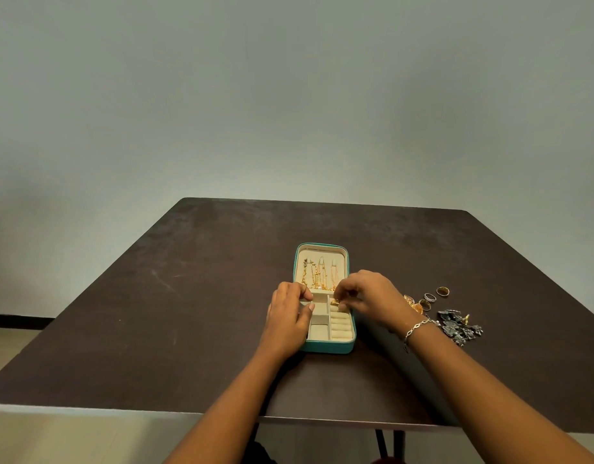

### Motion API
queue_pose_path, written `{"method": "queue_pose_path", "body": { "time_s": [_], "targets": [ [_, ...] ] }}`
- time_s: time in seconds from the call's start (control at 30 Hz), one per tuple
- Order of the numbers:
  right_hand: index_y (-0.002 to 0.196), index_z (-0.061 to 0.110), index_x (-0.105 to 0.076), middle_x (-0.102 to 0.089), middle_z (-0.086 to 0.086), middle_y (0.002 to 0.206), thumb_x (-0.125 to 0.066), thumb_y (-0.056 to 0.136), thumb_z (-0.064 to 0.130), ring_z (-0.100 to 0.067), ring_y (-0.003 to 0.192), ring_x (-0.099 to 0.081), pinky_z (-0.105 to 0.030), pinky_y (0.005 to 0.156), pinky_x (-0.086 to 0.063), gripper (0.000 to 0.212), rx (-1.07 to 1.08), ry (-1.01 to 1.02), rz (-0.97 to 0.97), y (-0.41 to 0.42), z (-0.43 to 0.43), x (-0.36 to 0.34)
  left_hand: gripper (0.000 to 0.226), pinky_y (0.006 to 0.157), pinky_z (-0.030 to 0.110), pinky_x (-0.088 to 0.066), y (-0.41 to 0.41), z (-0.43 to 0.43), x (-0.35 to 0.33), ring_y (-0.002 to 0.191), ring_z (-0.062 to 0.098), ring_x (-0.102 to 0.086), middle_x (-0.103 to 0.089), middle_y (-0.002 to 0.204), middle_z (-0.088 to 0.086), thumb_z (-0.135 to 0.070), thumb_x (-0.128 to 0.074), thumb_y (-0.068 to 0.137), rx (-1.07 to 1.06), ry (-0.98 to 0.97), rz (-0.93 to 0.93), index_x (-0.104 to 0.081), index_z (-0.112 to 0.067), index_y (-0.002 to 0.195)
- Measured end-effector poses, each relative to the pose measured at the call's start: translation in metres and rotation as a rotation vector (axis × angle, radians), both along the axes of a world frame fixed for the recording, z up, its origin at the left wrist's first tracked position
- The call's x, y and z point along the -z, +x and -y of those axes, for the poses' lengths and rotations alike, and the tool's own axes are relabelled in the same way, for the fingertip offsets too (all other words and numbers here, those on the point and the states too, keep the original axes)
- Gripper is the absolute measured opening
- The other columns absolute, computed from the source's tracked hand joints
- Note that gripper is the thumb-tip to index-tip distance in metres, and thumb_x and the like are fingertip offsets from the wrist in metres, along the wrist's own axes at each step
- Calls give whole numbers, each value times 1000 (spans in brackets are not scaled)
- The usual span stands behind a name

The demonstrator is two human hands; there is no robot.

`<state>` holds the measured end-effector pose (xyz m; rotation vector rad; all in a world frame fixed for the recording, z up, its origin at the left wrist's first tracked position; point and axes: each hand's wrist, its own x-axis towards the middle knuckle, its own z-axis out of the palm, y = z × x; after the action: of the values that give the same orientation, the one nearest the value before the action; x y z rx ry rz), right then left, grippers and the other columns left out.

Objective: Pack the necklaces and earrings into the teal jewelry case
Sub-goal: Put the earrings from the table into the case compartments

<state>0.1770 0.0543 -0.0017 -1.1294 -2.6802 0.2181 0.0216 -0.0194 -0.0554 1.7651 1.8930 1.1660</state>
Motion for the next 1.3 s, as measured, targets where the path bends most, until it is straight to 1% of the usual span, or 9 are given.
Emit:
{"method": "queue_pose_path", "body": {
  "time_s": [0.27, 0.57, 0.7, 0.8, 0.87, 0.93, 1.07, 1.13, 1.3],
  "targets": [
    [104, 17, -65, -63, -2, 104, -56, 89, 24, -10, 89, -46, -20, 74, -38, 19, -72, 67, 20, -1, 2, 0, 9, 92, 27, -39, 0, -1, 0, 109, 6, -37, -41, 113, -4, -16, -46, 93, -5, -14, 13, -42, -24, 95],
    [105, 18, -65, -62, -2, 105, -56, 89, 24, -15, 96, -50, -23, 76, -39, 19, -93, 64, 18, 3, -2, 4, 9, 94, 31, -41, -1, -2, 0, 111, 8, -38, -42, 114, -3, -16, -47, 92, -10, -16, 16, -43, -24, 95],
    [99, 14, -67, -65, -4, 98, -62, 84, 16, -17, 92, -55, -29, 80, -46, 15, -59, 26, -197, 14, -5, 5, 8, 94, 32, -42, -1, -2, 0, 112, 7, -38, -42, 116, -3, -17, -46, 93, -8, -31, 20, -43, -24, 96],
    [89, 12, -67, -65, -2, 87, -66, 80, 10, -13, 80, -56, -20, 71, -44, 9, 10, 46, -376, 33, -5, 7, 7, 95, 34, -43, -1, -2, 1, 112, 8, -38, -42, 114, -4, -17, -46, 93, -6, -30, 20, -44, -24, 96],
    [84, 13, -67, -64, 3, 81, -67, 80, 8, -6, 72, -54, -9, 65, -38, 7, 80, 55, -437, 50, -7, 9, 7, 95, 33, -42, -1, -2, 2, 111, 8, -38, -41, 112, -6, -17, -45, 93, -1, -22, 18, -44, -23, 96],
    [82, 12, -68, -63, 4, 78, -67, 79, 8, 0, 67, -52, -6, 62, -38, 6, 185, 57, -491, 68, -14, 9, 7, 93, 31, -40, -2, -2, 2, 110, 8, -38, -41, 111, -6, -17, -45, 93, -4, -11, 16, -44, -23, 95],
    [83, 13, -69, -66, -1, 81, -68, 79, 8, -7, 70, -55, -18, 66, -43, 6, 416, 73, -497, 110, -37, 9, 8, 91, 28, -38, -2, -3, 2, 109, 8, -39, -41, 110, -6, -16, -46, 93, -6, -4, 11, -44, -23, 95],
    [85, 11, -70, -68, -6, 85, -68, 79, 8, -13, 74, -56, -26, 71, -45, 7, 531, 64, -445, 128, -49, 10, 8, 89, 25, -37, -2, -4, 3, 108, 7, -38, -40, 109, -7, -16, -45, 93, -6, -3, 9, -44, -23, 95],
    [85, 16, -70, -70, -7, 93, -69, 79, 18, -22, 92, -60, -33, 81, -47, 5, 678, -47, -280, 144, -73, 16, 7, 90, 27, -39, -2, -5, 5, 109, 7, -39, -41, 110, -8, -16, -45, 93, -10, -7, 9, -45, -23, 95]
  ]
}}
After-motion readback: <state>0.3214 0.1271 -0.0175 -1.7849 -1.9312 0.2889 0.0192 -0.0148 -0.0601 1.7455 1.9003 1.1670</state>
